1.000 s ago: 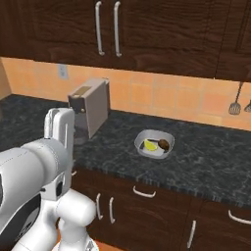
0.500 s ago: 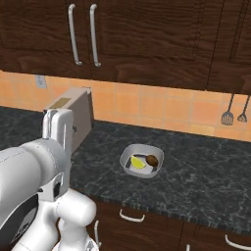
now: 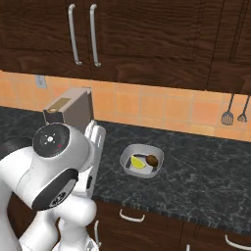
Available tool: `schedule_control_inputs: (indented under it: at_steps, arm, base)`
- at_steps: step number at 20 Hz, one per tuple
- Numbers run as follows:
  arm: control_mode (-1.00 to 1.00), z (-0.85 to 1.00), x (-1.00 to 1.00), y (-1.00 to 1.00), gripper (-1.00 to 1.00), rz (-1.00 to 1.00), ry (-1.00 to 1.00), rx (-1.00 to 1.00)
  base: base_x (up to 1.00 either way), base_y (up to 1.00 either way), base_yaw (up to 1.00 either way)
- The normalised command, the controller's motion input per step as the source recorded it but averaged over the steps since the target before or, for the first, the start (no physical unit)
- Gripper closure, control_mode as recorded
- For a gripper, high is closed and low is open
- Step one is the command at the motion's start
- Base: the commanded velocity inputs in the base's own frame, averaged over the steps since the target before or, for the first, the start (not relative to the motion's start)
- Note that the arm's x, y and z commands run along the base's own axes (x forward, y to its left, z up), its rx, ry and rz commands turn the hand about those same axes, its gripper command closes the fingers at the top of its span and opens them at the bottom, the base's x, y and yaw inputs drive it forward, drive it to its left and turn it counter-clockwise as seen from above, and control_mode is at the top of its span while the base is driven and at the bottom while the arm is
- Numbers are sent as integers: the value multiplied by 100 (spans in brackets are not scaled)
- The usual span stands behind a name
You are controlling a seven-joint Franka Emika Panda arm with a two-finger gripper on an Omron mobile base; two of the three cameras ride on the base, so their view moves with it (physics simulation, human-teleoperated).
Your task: Take the meat container that has the steak and place it on the second highest rack of the freezer. Then take the vegetable container that has the lemon wedge and mushroom and place it on the highest rack of the freezer.
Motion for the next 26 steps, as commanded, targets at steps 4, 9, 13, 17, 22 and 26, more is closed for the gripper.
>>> schedule_control_inputs:
  at_steps: [4,9,13,17,22,26]
  arm:
    - [-100,-76,33,-27,-100,6,29,1]
    - [-100,-74,27,-47,-100,9,22,7]
    - [-100,-41,38,-21,-100,5,7,8]
    - [-100,-21,27,0,-100,5,0,14]
    - [-100,-12,39,18,-100,0,0,4]
    - [-100,-15,37,0,-100,2,0,0]
  base:
    - [0,0,0]
    - [0,0,0]
    - [0,0,0]
    - [0,0,0]
    - [0,0,0]
    - [0,0,0]
